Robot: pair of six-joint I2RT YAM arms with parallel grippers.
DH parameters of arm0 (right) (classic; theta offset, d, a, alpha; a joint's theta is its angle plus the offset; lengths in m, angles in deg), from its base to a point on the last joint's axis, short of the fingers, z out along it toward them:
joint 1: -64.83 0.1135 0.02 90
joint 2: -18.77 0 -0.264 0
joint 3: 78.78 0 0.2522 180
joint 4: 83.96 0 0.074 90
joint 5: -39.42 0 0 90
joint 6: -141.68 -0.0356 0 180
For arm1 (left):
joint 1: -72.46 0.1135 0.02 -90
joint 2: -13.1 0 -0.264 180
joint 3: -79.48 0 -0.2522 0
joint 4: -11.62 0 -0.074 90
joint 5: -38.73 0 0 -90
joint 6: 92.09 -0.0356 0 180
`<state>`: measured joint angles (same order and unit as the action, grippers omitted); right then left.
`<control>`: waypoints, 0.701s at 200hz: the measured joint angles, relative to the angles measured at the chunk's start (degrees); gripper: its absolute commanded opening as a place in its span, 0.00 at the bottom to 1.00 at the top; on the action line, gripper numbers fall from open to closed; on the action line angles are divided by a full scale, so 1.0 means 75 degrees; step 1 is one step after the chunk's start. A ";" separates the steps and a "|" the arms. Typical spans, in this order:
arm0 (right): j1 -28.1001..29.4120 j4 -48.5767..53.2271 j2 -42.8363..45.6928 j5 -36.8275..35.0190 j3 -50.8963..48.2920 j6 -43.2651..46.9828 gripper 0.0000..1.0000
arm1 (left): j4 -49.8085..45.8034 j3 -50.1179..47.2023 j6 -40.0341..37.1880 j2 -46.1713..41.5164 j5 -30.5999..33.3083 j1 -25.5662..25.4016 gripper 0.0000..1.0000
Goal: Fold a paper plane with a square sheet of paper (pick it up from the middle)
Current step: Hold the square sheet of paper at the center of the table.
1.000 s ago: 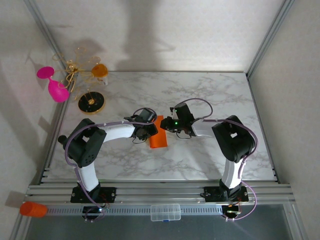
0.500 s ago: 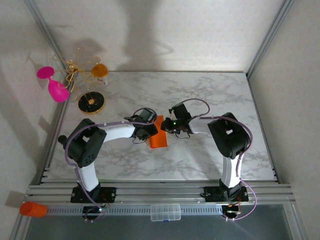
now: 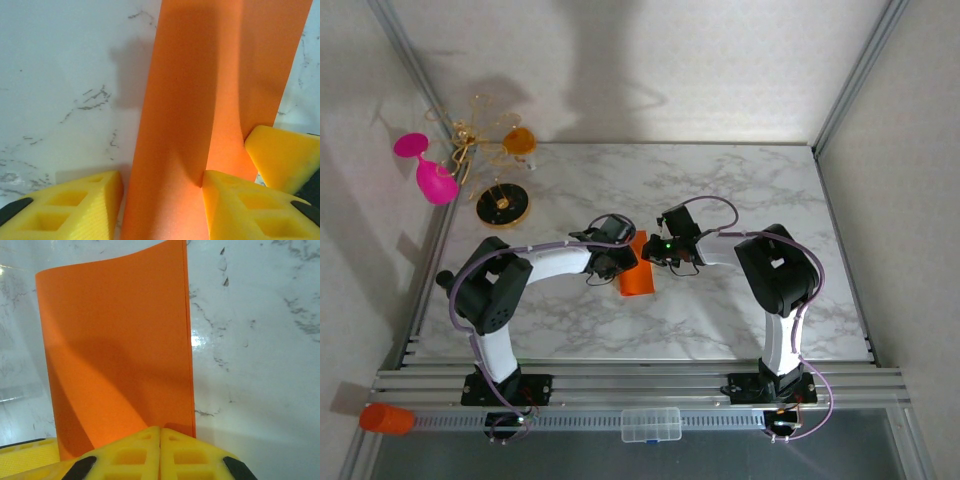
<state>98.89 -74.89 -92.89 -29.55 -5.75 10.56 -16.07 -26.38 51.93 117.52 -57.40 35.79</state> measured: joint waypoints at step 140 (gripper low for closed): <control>0.0003 -0.0356 -0.0184 0.0006 0.0032 -0.0052 0.05 | 0.1341 0.0140 -0.0420 -0.0938 -0.0819 0.0536 0.45</control>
<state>98.91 -77.55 -94.26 -29.50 -5.51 10.17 -6.02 -25.33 48.79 110.48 -63.54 39.82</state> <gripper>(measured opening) 0.061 0.460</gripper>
